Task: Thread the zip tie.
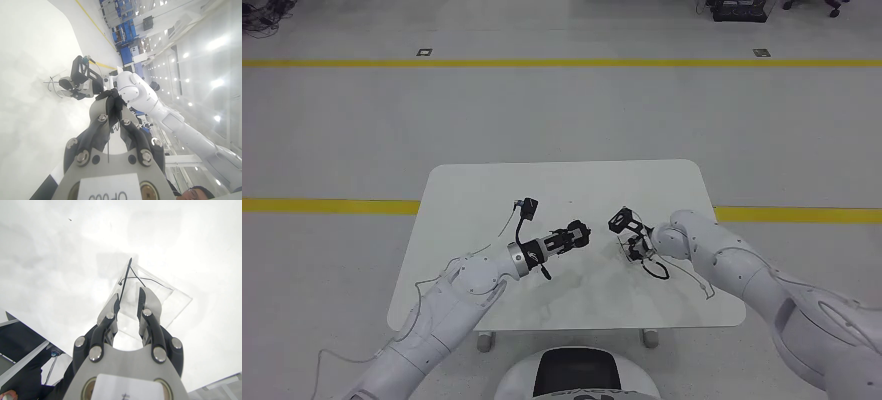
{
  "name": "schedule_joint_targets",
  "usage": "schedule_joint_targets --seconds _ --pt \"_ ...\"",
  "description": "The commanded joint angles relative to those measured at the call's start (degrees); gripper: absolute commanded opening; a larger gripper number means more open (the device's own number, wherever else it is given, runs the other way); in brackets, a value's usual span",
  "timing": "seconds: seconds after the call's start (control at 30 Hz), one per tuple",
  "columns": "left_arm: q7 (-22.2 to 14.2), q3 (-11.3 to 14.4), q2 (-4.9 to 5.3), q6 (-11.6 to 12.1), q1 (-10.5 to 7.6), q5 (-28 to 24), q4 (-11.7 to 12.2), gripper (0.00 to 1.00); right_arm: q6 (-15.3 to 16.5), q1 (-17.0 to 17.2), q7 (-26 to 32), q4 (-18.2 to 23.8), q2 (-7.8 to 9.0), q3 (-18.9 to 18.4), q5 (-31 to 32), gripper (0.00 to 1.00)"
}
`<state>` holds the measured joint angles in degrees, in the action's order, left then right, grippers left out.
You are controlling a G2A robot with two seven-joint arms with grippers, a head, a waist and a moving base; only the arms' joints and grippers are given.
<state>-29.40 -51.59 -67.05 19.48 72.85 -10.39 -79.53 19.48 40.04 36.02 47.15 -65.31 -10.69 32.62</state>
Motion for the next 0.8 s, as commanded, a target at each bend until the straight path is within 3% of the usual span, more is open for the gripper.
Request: schedule_joint_targets --seconds 0.0,0.77 --pt "0.0 0.0 0.0 0.0 0.0 0.0 0.0 0.0 0.0 -0.2 -0.1 -0.2 -0.09 0.5 -0.3 0.23" --pt "0.0 0.0 0.0 0.0 0.0 0.0 0.0 0.0 0.0 0.0 -0.8 -2.1 -1.21 0.9 -1.9 0.18"
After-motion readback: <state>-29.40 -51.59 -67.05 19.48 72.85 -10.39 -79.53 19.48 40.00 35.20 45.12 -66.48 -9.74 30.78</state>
